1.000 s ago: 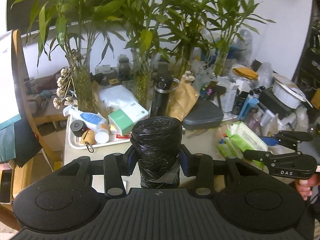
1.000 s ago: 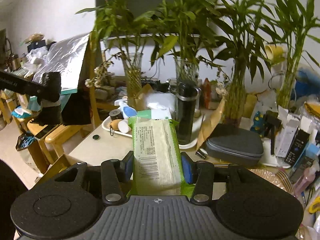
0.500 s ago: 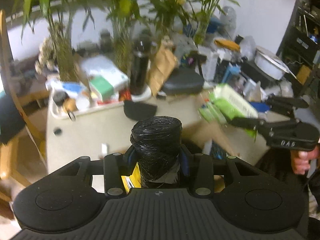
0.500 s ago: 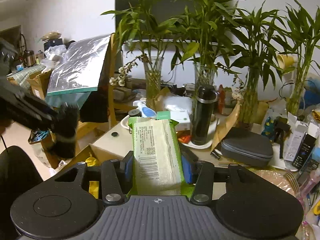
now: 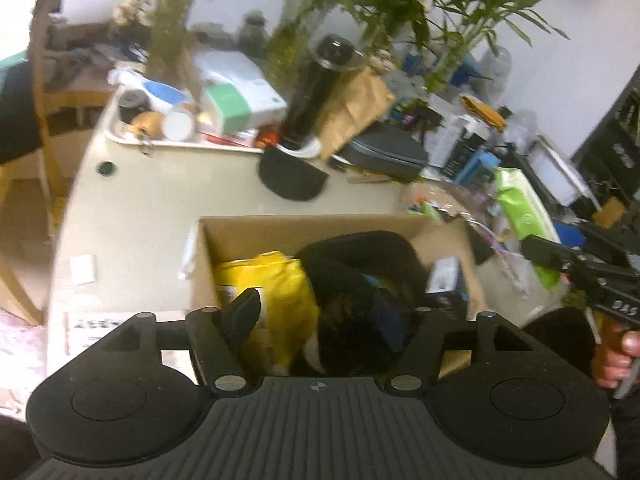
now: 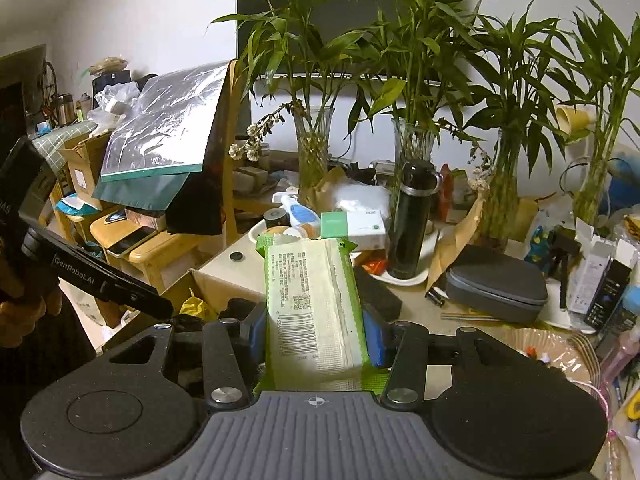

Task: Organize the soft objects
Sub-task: 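Carry the black roll into the cardboard box and open the left gripper while the right holds the wipes, then lower the wipes packet into the cardboard box and open the right gripper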

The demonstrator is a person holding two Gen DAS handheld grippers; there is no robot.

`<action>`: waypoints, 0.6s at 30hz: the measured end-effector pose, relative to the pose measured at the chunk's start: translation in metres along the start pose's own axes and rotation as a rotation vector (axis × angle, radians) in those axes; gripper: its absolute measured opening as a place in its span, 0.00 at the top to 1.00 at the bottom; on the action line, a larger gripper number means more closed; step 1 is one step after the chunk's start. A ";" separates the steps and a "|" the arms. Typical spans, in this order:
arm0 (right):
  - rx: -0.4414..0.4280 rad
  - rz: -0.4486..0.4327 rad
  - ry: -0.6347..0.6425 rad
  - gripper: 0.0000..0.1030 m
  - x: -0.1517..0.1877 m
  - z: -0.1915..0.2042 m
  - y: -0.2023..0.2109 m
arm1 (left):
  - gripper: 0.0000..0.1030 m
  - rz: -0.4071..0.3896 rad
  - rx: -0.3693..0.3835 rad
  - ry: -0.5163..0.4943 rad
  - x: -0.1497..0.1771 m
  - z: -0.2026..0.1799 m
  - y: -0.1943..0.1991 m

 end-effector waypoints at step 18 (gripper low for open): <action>-0.040 0.016 -0.009 0.51 0.011 0.028 -0.009 | 0.38 -0.157 -0.161 -0.134 0.020 0.002 0.038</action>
Point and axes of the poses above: each gripper's, at about its wrist camera, not at the fingertips, and y roughly against the way its jaws point, z to its left, x to its underside, the point moved 9 cm from there along -y, roughly the way its jaws point, and after that the axes turned 7 degrees about -x, right-handed, at the moved point
